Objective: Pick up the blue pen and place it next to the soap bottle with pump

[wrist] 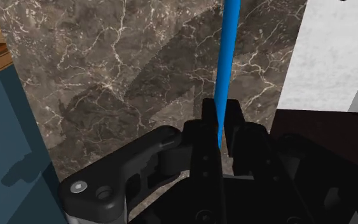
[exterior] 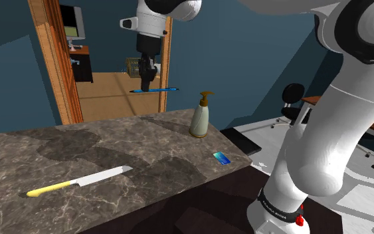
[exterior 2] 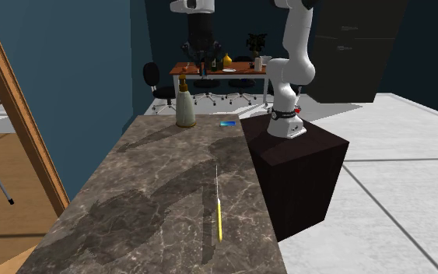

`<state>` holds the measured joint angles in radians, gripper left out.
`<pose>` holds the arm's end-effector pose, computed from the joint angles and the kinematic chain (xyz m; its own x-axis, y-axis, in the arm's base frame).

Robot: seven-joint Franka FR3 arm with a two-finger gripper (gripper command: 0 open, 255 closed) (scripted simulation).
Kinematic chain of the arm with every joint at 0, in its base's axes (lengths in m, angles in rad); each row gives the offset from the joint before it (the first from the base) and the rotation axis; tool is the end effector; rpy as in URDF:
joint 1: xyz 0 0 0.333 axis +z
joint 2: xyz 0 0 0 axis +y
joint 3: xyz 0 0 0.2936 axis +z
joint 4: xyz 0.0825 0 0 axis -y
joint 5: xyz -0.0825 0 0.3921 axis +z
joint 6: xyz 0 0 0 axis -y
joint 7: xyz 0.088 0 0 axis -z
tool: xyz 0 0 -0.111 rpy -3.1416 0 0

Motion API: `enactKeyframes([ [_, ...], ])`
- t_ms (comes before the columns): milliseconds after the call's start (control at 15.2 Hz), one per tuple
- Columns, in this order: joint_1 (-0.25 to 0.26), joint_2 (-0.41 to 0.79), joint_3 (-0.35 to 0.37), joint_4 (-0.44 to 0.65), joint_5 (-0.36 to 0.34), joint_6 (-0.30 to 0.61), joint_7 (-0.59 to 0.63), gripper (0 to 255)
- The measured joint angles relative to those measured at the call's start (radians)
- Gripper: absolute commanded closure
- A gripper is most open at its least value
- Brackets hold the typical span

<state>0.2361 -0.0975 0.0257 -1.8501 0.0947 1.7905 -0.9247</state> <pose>0.5254 0.1500 0.5363 0.3918 0.9152 0.0945 0.9200 -0.3912 -0.0250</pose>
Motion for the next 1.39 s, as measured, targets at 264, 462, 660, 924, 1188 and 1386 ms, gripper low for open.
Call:
enactKeyframes([
  [264,-0.049,0.002,-0.060,-0.005,-0.002,-0.004,-0.107,255],
  [462,-0.080,0.009,-0.097,0.013,-0.004,-0.020,-0.175,255],
  [660,-0.112,0.026,-0.136,0.025,-0.004,-0.021,-0.245,255],
  [924,-0.156,0.073,-0.186,0.085,0.001,-0.044,-0.338,255],
  [1188,-0.203,0.133,-0.234,0.167,0.012,-0.078,-0.433,255],
  [1386,-0.244,0.194,-0.268,0.240,0.027,-0.099,-0.508,255],
])
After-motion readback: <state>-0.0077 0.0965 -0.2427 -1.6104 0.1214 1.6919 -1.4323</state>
